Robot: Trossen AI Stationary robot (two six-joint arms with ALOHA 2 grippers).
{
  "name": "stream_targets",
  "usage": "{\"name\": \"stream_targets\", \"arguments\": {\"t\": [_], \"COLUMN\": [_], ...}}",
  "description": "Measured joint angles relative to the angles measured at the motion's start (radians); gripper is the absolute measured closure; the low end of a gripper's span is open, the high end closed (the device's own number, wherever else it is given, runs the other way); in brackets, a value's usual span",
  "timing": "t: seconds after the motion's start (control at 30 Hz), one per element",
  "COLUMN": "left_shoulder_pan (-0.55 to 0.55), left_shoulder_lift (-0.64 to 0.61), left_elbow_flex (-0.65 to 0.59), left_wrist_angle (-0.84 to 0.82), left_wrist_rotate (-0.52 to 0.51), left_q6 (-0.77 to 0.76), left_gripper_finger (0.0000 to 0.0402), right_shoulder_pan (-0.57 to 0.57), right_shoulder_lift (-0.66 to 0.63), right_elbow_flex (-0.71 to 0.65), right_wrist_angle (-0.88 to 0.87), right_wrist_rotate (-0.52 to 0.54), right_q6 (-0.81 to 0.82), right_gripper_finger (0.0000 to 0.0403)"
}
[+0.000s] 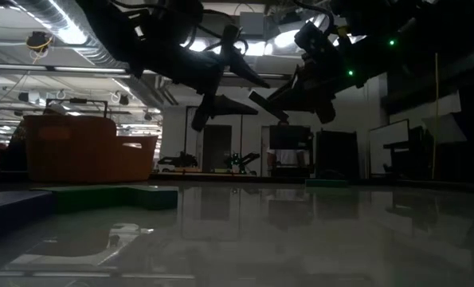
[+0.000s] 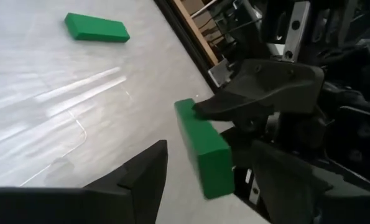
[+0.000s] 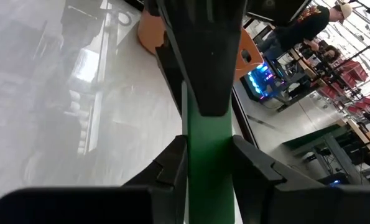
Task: Sort blocks by size
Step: Put the big green block into the orange bin
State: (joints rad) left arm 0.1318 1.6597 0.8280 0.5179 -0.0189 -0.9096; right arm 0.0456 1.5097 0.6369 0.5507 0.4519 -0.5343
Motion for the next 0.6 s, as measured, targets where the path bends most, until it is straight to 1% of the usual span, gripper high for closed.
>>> {"name": "stream_targets", "arguments": {"t": [0.07,0.13,0.47,0.6], "left_shoulder_pan": [0.000,0.000,0.001,0.002], "left_shoulder_lift": [0.007,0.007,0.007,0.007], "left_elbow_flex": [0.012,0.017,0.018,0.018], "left_wrist_angle": [0.002,-0.009,-0.029,-0.031], "left_wrist_rotate": [-0.007,-0.011,-0.017,-0.017], "left_q6": [0.000,0.001,0.009,0.025], "left_gripper_finger": [0.0197,0.0218,0.0360,0.0363], "right_shoulder_pan": [0.000,0.000,0.000,0.000], "right_shoulder_lift": [0.000,0.000,0.000,0.000], "right_elbow_flex": [0.000,0.000,0.000,0.000], "right_wrist_angle": [0.000,0.000,0.001,0.001], "right_wrist_rotate": [0.000,0.000,0.008,0.007], "right_q6": [0.000,0.000,-0.007,-0.003], "right_gripper_finger": [0.0306,0.0306,0.0306,0.0299]}}
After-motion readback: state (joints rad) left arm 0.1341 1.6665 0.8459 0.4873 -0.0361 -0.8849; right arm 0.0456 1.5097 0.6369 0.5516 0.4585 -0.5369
